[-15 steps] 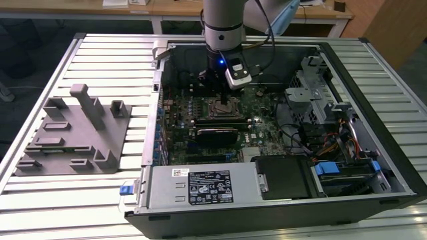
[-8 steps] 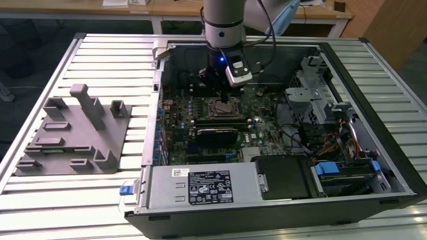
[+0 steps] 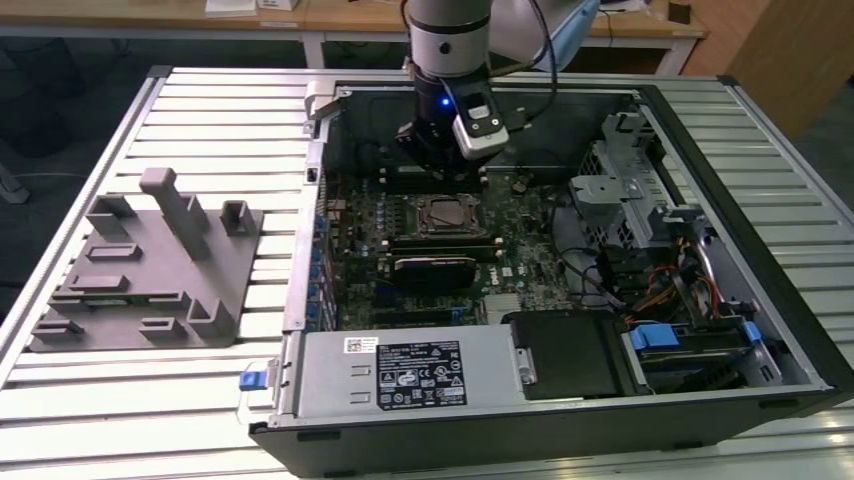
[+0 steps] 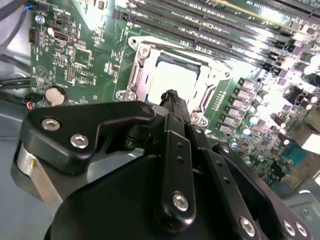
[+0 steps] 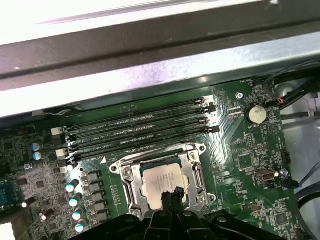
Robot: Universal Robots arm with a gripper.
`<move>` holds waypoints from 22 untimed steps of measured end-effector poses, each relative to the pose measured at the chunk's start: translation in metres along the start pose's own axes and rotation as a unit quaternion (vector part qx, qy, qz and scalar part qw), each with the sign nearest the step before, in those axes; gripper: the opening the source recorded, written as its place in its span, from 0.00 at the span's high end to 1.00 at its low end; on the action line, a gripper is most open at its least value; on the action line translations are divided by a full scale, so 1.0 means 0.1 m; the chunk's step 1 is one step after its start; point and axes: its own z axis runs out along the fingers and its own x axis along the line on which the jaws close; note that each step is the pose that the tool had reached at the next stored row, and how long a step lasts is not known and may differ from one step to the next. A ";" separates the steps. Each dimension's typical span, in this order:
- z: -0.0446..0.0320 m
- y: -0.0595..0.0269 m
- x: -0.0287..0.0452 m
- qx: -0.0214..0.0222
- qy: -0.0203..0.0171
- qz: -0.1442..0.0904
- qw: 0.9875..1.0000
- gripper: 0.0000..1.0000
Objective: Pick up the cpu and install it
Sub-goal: 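Install the second cpu locking lever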
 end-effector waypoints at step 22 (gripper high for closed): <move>0.028 -0.307 -0.227 0.001 0.002 0.000 1.000 0.89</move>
